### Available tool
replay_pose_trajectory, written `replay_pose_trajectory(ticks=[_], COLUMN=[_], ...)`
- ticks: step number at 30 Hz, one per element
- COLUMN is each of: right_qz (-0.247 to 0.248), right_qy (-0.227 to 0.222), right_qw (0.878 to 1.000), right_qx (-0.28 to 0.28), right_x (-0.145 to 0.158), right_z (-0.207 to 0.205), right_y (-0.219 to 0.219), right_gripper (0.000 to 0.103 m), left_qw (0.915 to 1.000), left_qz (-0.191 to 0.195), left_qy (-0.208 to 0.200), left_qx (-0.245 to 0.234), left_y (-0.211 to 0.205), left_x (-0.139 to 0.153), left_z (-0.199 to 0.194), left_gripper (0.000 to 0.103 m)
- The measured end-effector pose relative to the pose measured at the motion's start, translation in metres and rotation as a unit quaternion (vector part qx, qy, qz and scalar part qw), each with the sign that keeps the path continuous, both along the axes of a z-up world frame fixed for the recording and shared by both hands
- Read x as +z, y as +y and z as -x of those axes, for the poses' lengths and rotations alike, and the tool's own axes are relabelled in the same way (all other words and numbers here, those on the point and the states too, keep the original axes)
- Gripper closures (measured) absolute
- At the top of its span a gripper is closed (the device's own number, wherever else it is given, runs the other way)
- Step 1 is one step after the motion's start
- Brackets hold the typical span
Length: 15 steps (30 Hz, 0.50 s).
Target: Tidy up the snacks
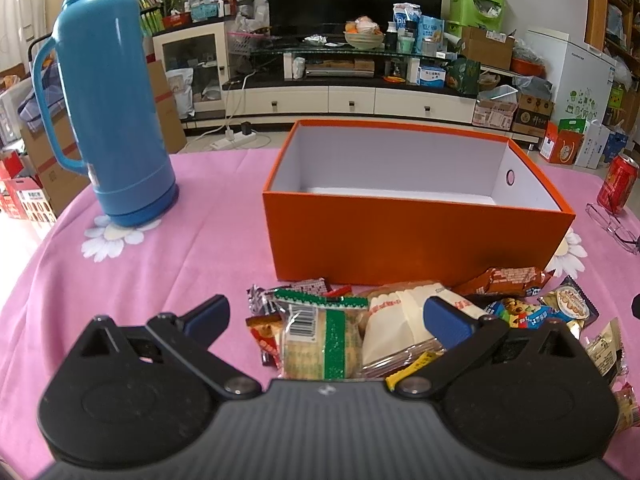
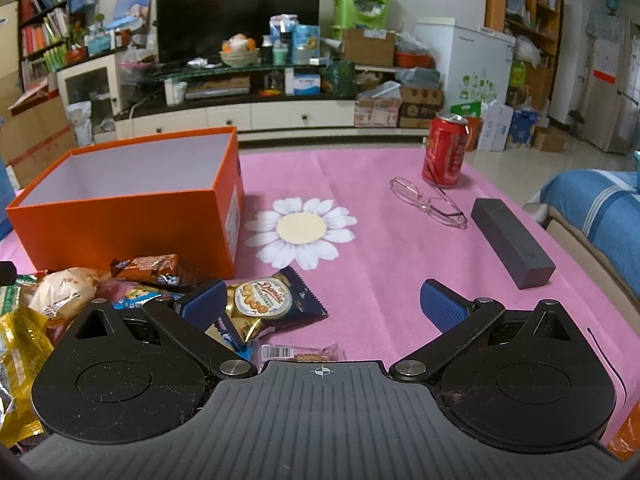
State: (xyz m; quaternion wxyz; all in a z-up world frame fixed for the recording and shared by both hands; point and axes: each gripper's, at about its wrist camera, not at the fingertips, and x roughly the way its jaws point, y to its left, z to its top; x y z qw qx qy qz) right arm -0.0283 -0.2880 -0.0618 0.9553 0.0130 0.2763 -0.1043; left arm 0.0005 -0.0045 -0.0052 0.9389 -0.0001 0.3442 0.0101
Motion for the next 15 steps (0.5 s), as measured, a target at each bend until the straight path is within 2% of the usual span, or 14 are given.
replay_pose_trajectory(ticks=[15], right_qz=[0.007], right_qy=[0.004], right_qw=[1.000], right_qx=[0.002], right_x=[-0.0079], right_z=[-0.0049], right_y=[0.0008], right_gripper=[0.006], left_qw=[1.0000], left_qz=[0.005], left_qy=[-0.002], left_qx=[0.008], left_y=[0.0042], left_x=[-0.0044], left_z=[-0.0030], left_gripper=[0.000])
